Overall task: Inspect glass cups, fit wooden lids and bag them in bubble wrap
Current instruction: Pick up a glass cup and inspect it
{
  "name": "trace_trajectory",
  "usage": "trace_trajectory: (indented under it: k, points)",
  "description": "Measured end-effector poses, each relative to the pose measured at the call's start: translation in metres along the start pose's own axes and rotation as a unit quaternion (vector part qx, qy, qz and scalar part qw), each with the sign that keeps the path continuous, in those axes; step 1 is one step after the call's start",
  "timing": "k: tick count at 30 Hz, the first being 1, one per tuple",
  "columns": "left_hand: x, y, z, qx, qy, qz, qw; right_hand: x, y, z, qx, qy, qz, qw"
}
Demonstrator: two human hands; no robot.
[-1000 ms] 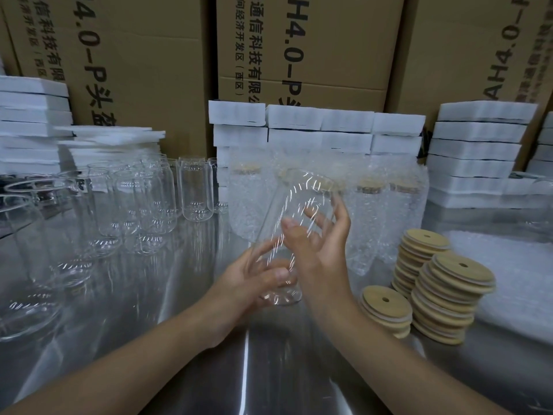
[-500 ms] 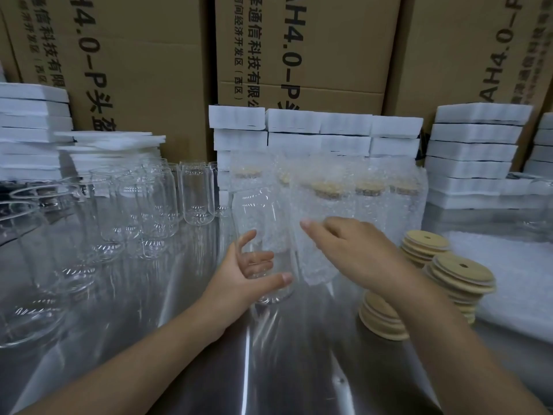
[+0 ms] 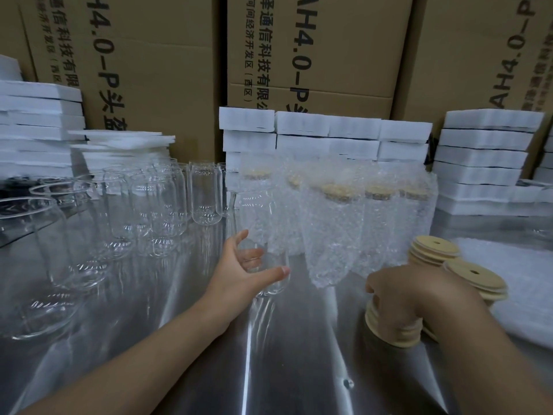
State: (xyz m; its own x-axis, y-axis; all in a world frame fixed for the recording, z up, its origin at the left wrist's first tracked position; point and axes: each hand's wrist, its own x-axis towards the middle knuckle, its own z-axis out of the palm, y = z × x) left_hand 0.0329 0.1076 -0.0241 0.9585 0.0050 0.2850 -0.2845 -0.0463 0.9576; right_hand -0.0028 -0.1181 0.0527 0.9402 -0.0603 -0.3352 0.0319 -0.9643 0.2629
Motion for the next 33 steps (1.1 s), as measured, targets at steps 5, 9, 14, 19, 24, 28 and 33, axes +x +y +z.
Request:
trace_trajectory:
  k: [5,9,14,19,24,28,33]
  points:
    - [0.002,-0.002,-0.003,0.034,0.002,0.011,0.999,-0.005,-0.004,-0.009,0.127,0.121,-0.011,0.984]
    - [0.003,-0.005,-0.004,0.067,0.01,0.029,0.997,-0.009,-0.006,-0.018,0.338,0.271,-0.06,0.899]
    - [0.002,-0.005,-0.005,0.133,-0.015,0.062,0.989,-0.01,-0.011,-0.022,0.586,0.464,-0.111,0.655]
    - [-0.002,-0.005,-0.004,0.193,-0.03,0.107,0.975,-0.01,-0.021,-0.021,0.644,0.459,-0.212,0.574]
    - [-0.006,-0.002,0.0,0.212,-0.04,0.118,0.969,-0.005,-0.038,-0.015,0.585,0.45,-0.278,0.615]
    - [-0.01,0.0,0.002,0.233,-0.043,0.139,0.962,-0.005,-0.049,-0.009,0.527,0.464,-0.303,0.645]
    - [-0.019,0.002,0.007,0.229,-0.049,0.155,0.96,-0.005,-0.052,-0.007,0.516,0.454,-0.312,0.656]
